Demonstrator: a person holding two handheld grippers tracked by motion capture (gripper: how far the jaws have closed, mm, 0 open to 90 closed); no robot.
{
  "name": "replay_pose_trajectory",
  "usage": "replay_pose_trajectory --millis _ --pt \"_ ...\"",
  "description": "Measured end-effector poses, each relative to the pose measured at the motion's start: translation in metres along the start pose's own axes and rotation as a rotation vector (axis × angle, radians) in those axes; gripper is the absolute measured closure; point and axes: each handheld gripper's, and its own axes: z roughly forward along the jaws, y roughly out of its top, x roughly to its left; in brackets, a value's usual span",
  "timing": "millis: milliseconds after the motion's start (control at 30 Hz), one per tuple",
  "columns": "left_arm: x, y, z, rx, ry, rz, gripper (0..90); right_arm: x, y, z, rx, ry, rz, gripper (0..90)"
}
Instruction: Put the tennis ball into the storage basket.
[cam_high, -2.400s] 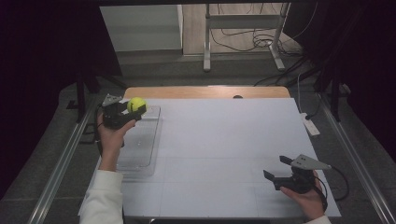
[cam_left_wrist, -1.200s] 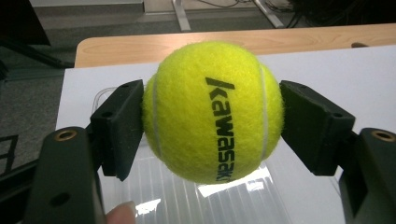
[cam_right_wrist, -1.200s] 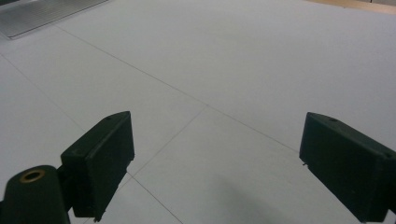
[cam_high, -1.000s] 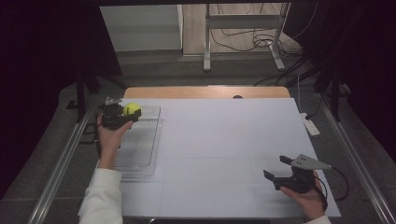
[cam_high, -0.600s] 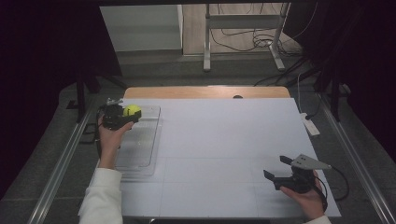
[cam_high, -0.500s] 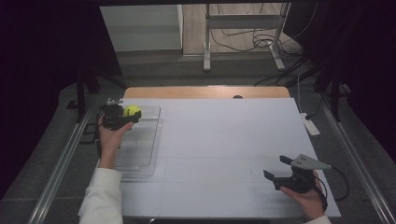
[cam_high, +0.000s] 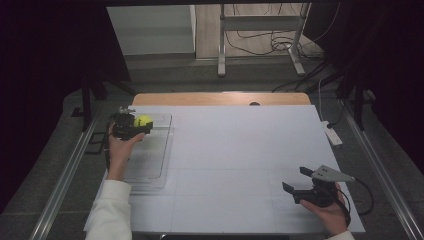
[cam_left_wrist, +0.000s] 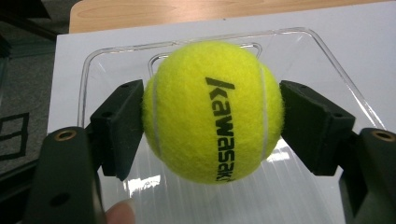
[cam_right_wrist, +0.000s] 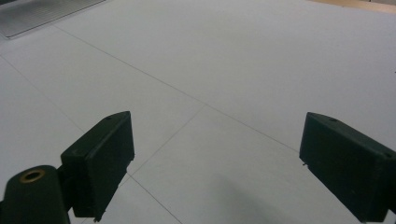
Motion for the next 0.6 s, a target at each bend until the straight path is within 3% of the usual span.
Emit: replay_pose_trajectory --millis 367,600 --pt "0.001 -0.003 0.010 0.034 0.025 0.008 27.0 0.000 0.000 0.001 0.004 -0.001 -0.001 10.4" --pt "-0.002 -0.004 0.015 0.054 0.045 0.036 27.0 0.000 -0.001 0.001 0.006 -0.002 0.002 10.4"
